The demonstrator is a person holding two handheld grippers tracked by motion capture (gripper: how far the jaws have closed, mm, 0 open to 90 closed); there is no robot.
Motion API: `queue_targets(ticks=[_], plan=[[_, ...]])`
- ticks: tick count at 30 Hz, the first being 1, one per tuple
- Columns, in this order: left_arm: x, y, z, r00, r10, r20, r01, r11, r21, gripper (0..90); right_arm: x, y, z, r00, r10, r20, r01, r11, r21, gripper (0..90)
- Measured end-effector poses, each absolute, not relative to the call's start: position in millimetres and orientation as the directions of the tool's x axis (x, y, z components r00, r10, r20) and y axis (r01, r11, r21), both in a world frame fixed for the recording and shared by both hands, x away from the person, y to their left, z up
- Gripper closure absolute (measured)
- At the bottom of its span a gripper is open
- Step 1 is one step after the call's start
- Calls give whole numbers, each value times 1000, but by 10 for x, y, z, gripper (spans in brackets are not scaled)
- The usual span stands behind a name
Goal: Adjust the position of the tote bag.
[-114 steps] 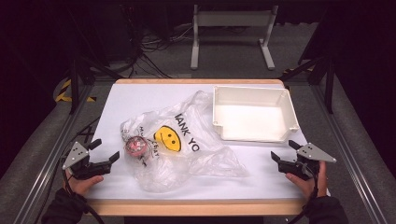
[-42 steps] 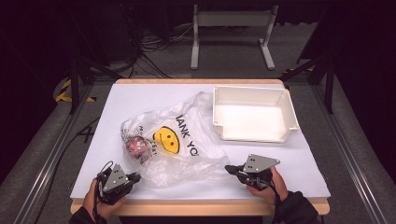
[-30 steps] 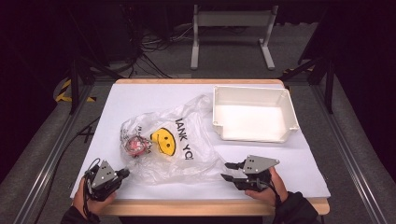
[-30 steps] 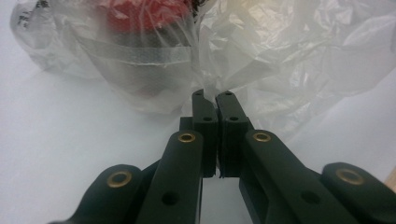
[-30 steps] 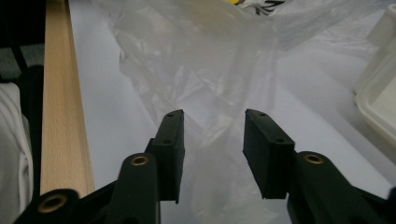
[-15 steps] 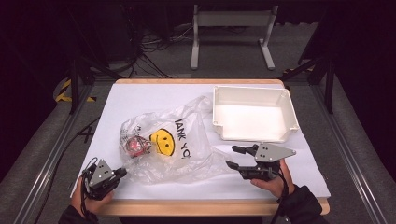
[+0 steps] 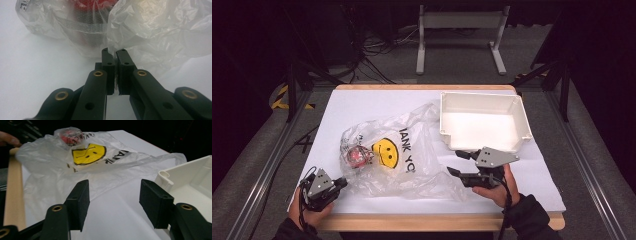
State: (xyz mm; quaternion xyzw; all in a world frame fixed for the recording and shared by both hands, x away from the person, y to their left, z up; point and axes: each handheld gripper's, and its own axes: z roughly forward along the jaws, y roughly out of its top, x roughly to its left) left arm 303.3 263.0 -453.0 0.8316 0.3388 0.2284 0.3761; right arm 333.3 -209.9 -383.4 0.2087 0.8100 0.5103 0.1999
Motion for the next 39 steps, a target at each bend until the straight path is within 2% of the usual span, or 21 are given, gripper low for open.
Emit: queue_targets(ticks=[3,7,14,18,20,22,31,34,35,37,39], plan=[[3036,2628,-4534,667,734,131,388,-492,779,863,3427,-1983,-3785,-812,576,-93,150,360,921,355],[3042,2637,-4536,665,735,132,389,-491,780,861,3469,-1872,-3743,-817,569,-94,138,352,926,329],[3070,2668,-4540,653,744,140,388,-488,782,854,3619,-1560,-3894,-834,544,-91,188,435,880,269],[3078,2676,-4540,652,746,140,388,-486,783,854,3707,-1500,-4072,-841,535,-80,227,483,846,288],[3079,2675,-4538,649,747,143,387,-487,783,851,3741,-1485,-4179,-849,525,-57,254,501,828,352],[3082,2674,-4539,648,748,142,389,-485,783,852,3751,-1478,-4220,-855,518,-37,269,504,821,367],[3091,2689,-4536,647,748,149,383,-488,784,850,3754,-1463,-4291,-866,499,-17,277,509,815,413],[3112,2708,-4532,642,752,150,387,-486,784,850,3739,-1424,-4294,-872,488,-36,262,528,808,466],[3117,2715,-4530,639,754,150,387,-484,785,850,3721,-1421,-4271,-873,484,-61,240,534,810,507],[3124,2725,-4531,634,759,145,390,-477,788,850,3700,-1454,-4195,-865,496,-78,219,512,831,507],[3128,2730,-4530,629,763,146,391,-473,789,853,3702,-1497,-4112,-851,516,-94,200,485,851,434]])
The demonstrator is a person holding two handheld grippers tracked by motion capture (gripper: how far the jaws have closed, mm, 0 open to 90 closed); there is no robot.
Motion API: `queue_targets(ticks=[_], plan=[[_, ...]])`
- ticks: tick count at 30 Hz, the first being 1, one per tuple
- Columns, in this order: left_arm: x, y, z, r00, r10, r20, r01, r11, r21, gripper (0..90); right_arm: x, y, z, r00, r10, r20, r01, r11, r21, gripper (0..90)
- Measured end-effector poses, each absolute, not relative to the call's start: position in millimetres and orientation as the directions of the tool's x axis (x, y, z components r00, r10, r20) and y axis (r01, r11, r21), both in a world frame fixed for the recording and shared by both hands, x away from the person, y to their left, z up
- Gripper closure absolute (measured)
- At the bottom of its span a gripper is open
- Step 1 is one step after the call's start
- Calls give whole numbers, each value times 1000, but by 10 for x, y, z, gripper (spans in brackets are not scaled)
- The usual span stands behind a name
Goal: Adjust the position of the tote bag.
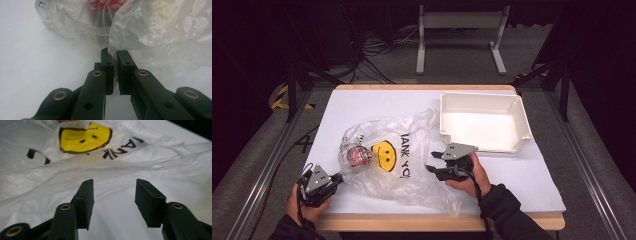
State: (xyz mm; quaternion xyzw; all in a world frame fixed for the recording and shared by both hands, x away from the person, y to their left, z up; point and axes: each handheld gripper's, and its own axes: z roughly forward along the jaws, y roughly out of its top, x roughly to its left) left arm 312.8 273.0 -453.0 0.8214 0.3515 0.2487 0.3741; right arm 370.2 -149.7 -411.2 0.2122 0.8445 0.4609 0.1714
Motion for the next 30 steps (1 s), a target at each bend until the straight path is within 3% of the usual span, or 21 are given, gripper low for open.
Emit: queue_targets(ticks=[7,17,22,27,30], plan=[[3238,2783,-4545,612,776,157,402,-475,783,854,3764,-1502,-4036,-847,527,-66,213,451,867,343],[3406,2896,-4553,570,808,151,426,-447,787,853,3762,-1495,-4006,-826,545,-144,169,483,859,233],[3409,2913,-4551,569,810,144,426,-440,791,849,3777,-1382,-4005,-838,497,-225,98,544,834,172],[3351,2960,-4539,569,815,112,423,-407,809,758,3823,-1246,-4106,-854,449,-261,77,606,792,194],[3303,2981,-4535,591,803,76,419,-386,822,588,3834,-1210,-4136,-854,435,-285,60,627,777,227]])
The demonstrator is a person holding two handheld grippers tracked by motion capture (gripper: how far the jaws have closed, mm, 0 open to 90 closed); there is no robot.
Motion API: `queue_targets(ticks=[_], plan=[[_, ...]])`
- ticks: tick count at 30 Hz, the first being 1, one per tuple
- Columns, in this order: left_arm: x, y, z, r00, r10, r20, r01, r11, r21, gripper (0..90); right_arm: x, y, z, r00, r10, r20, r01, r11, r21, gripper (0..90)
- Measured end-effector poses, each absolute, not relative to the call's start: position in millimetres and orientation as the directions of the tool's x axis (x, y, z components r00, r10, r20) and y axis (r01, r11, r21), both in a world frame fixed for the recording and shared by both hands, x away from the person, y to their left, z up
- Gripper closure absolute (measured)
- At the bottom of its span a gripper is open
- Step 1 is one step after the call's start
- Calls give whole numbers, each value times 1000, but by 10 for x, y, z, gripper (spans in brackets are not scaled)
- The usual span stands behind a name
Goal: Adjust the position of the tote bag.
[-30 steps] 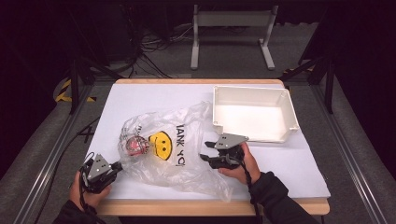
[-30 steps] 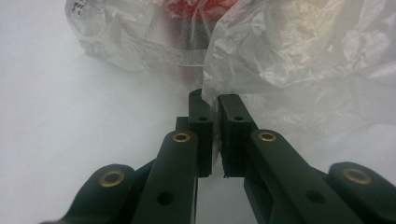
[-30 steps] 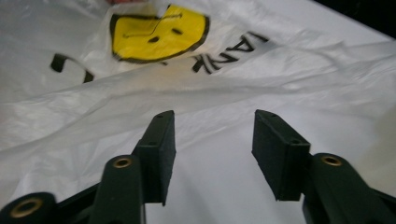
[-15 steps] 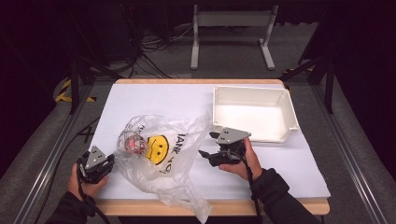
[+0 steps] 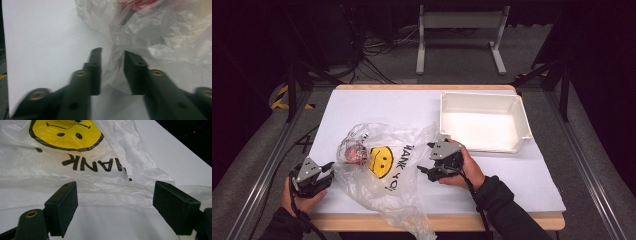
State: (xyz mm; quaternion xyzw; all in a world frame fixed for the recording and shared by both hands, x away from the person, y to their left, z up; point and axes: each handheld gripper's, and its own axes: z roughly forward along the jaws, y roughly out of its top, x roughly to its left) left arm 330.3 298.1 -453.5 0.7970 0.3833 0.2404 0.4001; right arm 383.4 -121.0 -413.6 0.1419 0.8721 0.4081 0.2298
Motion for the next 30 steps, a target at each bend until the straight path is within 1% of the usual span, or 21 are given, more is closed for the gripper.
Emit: queue_targets(ticks=[2,3,5,6,7,8,9,11,13,15,17,18,21,22,23,26,27,29,30], plan=[[3292,2986,-4521,629,774,72,391,-395,831,523,3843,-1191,-4169,-862,425,-276,62,629,775,241],[3298,2974,-4520,626,777,64,397,-388,832,503,3850,-1176,-4196,-864,423,-273,66,633,771,258],[3340,2943,-4528,625,778,58,406,-388,828,475,3869,-1149,-4260,-879,406,-248,80,639,765,335],[3367,2925,-4534,628,776,64,407,-397,823,477,3876,-1138,-4285,-886,402,-233,88,638,765,346],[3386,2910,-4542,624,779,59,414,-394,820,475,3893,-1122,-4324,-889,401,-223,96,638,764,405],[3405,2907,-4544,623,780,62,416,-397,818,475,3908,-1108,-4351,-889,405,-214,107,638,763,438],[3413,2905,-4543,619,783,58,422,-394,817,481,3924,-1095,-4376,-888,412,-203,121,636,762,452],[3420,2898,-4549,616,786,44,432,-384,816,533,3956,-1068,-4416,-887,422,-189,140,635,760,540],[3427,2897,-4548,617,786,50,432,-390,813,579,3977,-1042,-4436,-883,431,-186,155,642,751,556],[3442,2898,-4549,609,790,67,436,-404,804,636,3967,-1035,-4418,-883,431,-184,149,631,762,544],[3443,2902,-4549,608,791,67,437,-404,804,739,3947,-1035,-4353,-868,452,-206,136,615,777,470],[3443,2909,-4546,612,787,75,432,-413,802,774,3940,-1042,-4313,-866,457,-202,131,598,791,452],[3441,2931,-4542,608,790,77,431,-410,804,835,3948,-1043,-4231,-846,485,-224,118,578,807,317],[3441,2931,-4542,608,790,77,431,-410,804,859,3986,-1033,-4235,-848,492,-198,140,568,811,272],[3446,2938,-4542,615,786,69,433,-410,803,862,4011,-1015,-4259,-845,497,-197,149,573,806,257],[3462,2939,-4543,622,780,74,430,-419,800,868,4050,-947,-4345,-864,476,-163,172,583,794,263],[3467,2937,-4543,621,780,76,430,-420,799,871,4060,-910,-4382,-866,471,-167,175,598,782,273],[3478,2941,-4543,629,774,75,427,-425,798,879,4070,-847,-4439,-882,446,-150,181,617,766,315],[3480,2943,-4541,629,773,78,427,-428,797,883,4078,-822,-4454,-878,451,-160,182,624,760,369]])
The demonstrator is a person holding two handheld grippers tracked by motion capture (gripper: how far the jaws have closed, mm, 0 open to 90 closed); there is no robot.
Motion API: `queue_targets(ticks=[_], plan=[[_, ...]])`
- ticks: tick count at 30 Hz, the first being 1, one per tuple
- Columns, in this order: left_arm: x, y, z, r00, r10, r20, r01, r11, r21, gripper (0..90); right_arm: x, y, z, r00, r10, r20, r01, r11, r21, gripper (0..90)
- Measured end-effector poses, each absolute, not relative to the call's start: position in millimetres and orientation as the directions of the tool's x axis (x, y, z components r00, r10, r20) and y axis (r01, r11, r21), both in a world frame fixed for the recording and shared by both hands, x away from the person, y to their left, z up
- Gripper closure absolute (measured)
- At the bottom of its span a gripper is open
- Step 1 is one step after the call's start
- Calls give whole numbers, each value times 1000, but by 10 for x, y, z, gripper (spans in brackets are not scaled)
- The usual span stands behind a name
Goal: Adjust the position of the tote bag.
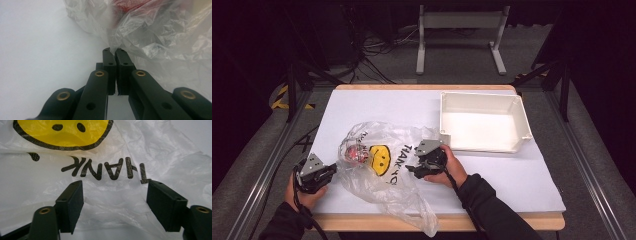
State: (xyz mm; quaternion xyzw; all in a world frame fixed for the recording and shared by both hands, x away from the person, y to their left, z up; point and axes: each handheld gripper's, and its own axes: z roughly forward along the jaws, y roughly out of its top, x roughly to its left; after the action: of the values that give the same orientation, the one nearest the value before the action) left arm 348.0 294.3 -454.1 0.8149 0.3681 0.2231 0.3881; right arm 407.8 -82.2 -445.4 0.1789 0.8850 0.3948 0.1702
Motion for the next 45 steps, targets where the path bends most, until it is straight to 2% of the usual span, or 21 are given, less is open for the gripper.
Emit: queue_targets(ticks=[2,7,10,12,20,30,45], plan=[[3481,2947,-4542,629,773,78,427,-428,796,886,4104,-813,-4463,-889,442,-120,203,614,763,423],[3484,2948,-4544,630,772,79,427,-430,796,892,4178,-844,-4517,-887,458,-52,266,600,754,652],[3499,2941,-4547,627,775,79,428,-428,796,893,4178,-843,-4513,-893,448,-48,263,604,752,824],[3525,2945,-4543,629,773,80,429,-431,794,894,4167,-828,-4509,-891,449,-60,258,611,748,890],[3621,2936,-4542,625,776,84,433,-434,790,895,4086,-894,-4467,-895,442,-50,265,621,738,900],[3861,2900,-4496,618,781,87,443,-438,783,897,3773,-1037,-4290,-916,398,-59,223,625,748,900],[4230,2829,-4448,625,775,96,439,-451,777,897,3488,-1105,-4274,-938,342,-49,192,634,749,900]])
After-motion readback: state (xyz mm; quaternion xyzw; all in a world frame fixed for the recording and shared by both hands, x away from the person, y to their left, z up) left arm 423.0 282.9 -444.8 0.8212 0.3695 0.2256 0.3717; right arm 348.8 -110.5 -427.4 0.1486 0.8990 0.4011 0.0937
